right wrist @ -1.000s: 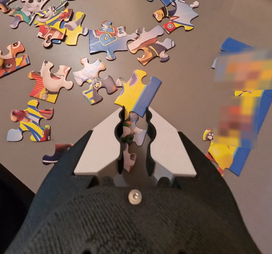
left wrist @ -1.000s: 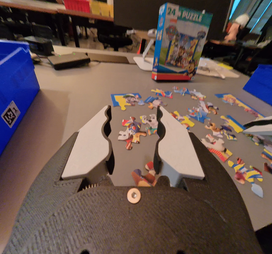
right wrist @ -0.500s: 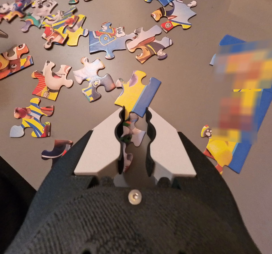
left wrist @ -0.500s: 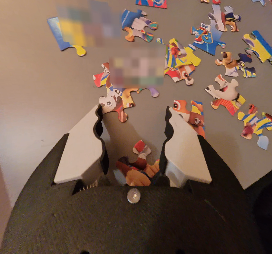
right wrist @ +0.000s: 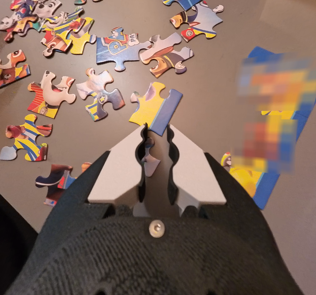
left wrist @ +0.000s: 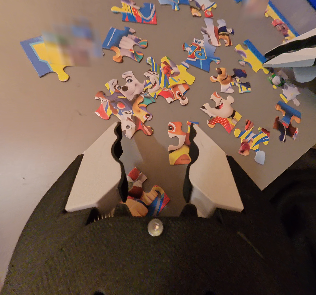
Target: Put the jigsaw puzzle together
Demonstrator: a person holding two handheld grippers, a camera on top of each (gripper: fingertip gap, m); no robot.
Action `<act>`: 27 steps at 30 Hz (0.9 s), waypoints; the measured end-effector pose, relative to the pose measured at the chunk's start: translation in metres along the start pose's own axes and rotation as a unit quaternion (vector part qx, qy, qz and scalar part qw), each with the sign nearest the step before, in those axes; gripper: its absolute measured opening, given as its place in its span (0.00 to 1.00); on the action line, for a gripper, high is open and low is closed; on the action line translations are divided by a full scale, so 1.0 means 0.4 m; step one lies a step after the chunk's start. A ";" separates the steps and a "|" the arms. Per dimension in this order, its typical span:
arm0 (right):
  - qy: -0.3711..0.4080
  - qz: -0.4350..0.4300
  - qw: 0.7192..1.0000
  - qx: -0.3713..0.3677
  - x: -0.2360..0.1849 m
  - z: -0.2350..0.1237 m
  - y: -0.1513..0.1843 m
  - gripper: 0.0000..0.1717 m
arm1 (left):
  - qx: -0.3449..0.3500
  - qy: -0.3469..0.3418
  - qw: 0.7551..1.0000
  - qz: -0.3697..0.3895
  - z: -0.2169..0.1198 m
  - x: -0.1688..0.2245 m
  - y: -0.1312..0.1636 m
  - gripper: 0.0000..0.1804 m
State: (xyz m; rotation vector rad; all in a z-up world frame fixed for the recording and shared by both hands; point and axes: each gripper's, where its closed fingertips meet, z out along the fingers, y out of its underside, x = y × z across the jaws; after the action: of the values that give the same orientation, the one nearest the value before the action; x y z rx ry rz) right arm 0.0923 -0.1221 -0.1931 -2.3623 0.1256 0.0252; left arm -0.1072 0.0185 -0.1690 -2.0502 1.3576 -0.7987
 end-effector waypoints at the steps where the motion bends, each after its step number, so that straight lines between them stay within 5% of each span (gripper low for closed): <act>1: 0.009 0.000 1.000 0.000 0.012 -0.002 0.000 0.12 | 0.006 0.002 1.000 0.002 -0.001 0.005 -0.008 0.42; 6: 0.083 -0.025 0.996 0.016 0.076 -0.028 -0.008 0.13 | 0.022 0.047 0.998 0.016 0.021 0.086 -0.045 0.41; 13: 0.038 0.004 0.999 0.011 0.039 -0.010 0.009 0.21 | 0.010 0.144 0.987 0.072 0.098 0.279 -0.091 0.42; 20: 0.025 0.016 0.999 0.011 0.079 -0.006 0.005 0.06 | 0.001 0.188 0.973 0.132 0.146 0.377 -0.163 0.43; 27: 0.025 -0.017 1.000 -0.003 0.078 -0.007 0.006 0.04 | -0.009 0.200 0.968 0.152 0.191 0.421 -0.218 0.43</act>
State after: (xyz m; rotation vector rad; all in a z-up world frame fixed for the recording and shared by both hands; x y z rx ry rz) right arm 0.1233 -0.1283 -0.1945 -2.3709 0.1103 -0.0507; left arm 0.0543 -0.0999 -0.1283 -1.6869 1.8478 -1.1002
